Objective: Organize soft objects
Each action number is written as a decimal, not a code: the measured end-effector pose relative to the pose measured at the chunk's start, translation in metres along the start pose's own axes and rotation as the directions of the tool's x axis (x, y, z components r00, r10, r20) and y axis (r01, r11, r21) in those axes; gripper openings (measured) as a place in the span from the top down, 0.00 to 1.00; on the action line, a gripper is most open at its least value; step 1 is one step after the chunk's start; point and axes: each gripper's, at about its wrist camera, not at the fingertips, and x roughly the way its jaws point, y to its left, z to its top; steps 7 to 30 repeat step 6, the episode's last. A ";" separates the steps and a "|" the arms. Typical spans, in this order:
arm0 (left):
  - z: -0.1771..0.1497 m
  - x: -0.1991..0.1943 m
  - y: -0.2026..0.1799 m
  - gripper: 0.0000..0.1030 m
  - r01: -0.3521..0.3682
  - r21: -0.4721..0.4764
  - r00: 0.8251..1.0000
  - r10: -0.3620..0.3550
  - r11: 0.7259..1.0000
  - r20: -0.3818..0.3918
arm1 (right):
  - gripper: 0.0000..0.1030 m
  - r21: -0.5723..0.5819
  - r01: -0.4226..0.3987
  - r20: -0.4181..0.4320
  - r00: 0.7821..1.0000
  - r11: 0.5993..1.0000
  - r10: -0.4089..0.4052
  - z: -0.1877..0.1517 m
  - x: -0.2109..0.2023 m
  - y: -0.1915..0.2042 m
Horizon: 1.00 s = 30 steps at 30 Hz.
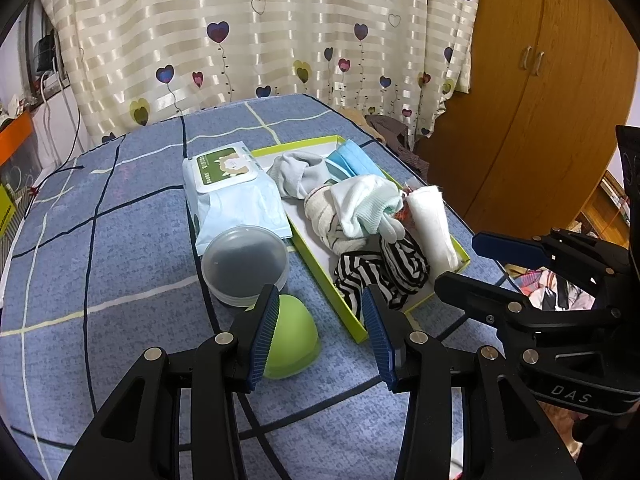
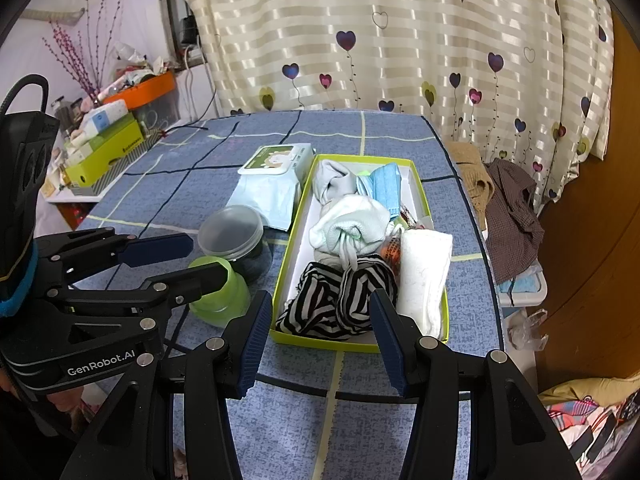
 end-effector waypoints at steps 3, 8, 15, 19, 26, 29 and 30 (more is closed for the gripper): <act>0.000 0.000 0.001 0.57 0.000 -0.001 1.000 0.000 1.000 0.003 | 0.51 0.001 0.000 0.001 1.000 1.000 0.000 0.000 0.000 0.000; 0.000 -0.001 0.001 0.57 0.002 -0.001 1.000 -0.002 1.000 0.003 | 0.51 0.001 0.001 0.001 1.000 1.000 -0.001 0.000 0.000 0.000; 0.000 -0.001 0.001 0.57 0.002 -0.001 1.000 -0.002 1.000 0.003 | 0.51 0.001 0.001 0.001 1.000 1.000 -0.001 0.000 0.000 0.000; 0.000 -0.001 0.001 0.57 0.002 -0.001 1.000 -0.002 1.000 0.003 | 0.51 0.001 0.001 0.001 1.000 1.000 -0.001 0.000 0.000 0.000; 0.000 -0.001 0.001 0.57 0.002 -0.001 1.000 -0.002 1.000 0.003 | 0.51 0.001 0.001 0.001 1.000 1.000 -0.001 0.000 0.000 0.000; 0.000 -0.001 0.001 0.57 0.002 -0.001 1.000 -0.002 1.000 0.003 | 0.51 0.001 0.001 0.001 1.000 1.000 -0.001 0.000 0.000 0.000; 0.000 -0.001 0.001 0.57 0.002 -0.001 1.000 -0.002 1.000 0.003 | 0.51 0.001 0.001 0.001 1.000 1.000 -0.001 0.000 0.000 0.000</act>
